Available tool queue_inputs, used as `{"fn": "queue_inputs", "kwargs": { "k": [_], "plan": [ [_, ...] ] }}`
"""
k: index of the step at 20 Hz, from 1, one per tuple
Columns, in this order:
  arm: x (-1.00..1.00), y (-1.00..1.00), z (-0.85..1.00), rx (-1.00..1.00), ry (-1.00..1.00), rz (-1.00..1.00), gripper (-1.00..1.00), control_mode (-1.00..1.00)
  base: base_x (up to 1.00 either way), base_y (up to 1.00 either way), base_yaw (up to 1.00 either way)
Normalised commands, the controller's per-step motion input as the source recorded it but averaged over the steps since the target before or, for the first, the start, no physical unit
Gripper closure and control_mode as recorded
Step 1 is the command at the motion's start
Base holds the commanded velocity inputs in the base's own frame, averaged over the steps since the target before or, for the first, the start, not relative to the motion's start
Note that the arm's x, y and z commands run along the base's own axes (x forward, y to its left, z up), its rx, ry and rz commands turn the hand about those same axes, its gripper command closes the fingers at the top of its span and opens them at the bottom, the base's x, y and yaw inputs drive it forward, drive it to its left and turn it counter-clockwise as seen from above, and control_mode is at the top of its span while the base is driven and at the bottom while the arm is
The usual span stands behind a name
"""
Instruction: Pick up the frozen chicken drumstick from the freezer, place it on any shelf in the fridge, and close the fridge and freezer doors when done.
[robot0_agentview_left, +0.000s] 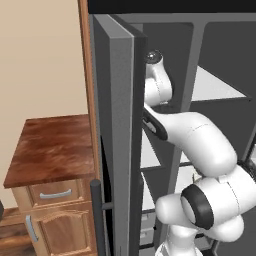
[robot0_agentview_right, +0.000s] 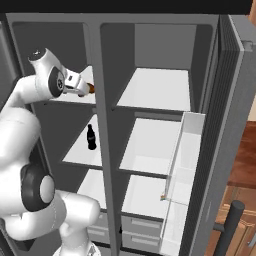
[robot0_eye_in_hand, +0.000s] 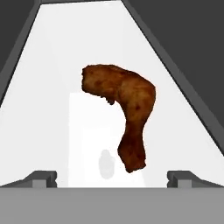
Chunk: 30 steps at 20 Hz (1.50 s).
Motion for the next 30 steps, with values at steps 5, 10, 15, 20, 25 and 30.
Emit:
{"fn": "queue_inputs", "kwargs": {
  "k": [5,10,15,20,25,30],
  "plan": [
    [0.83,0.08,-0.17,0.0,0.05,-0.13,-1.0,-1.0,0.0,0.0,0.0],
    [0.72,-0.14,-0.46,0.0,0.12,-0.07,-1.0,-1.0,0.0,0.0,0.0],
    [0.51,-0.05,-0.07,0.0,0.06,-0.03,-1.0,-1.0,0.0,0.0,0.0],
    [0.13,-0.39,-0.53,0.02,0.07,-0.03,1.0,-1.0,0.0,0.0,0.0],
    [0.15,-0.39,-0.44,0.05,0.0,-0.03,1.0,-1.0,0.0,0.0,0.0],
    [0.05,0.0,-0.11,0.0,-0.08,0.0,1.0,-1.0,0.0,0.0,0.0]
  ]
}}
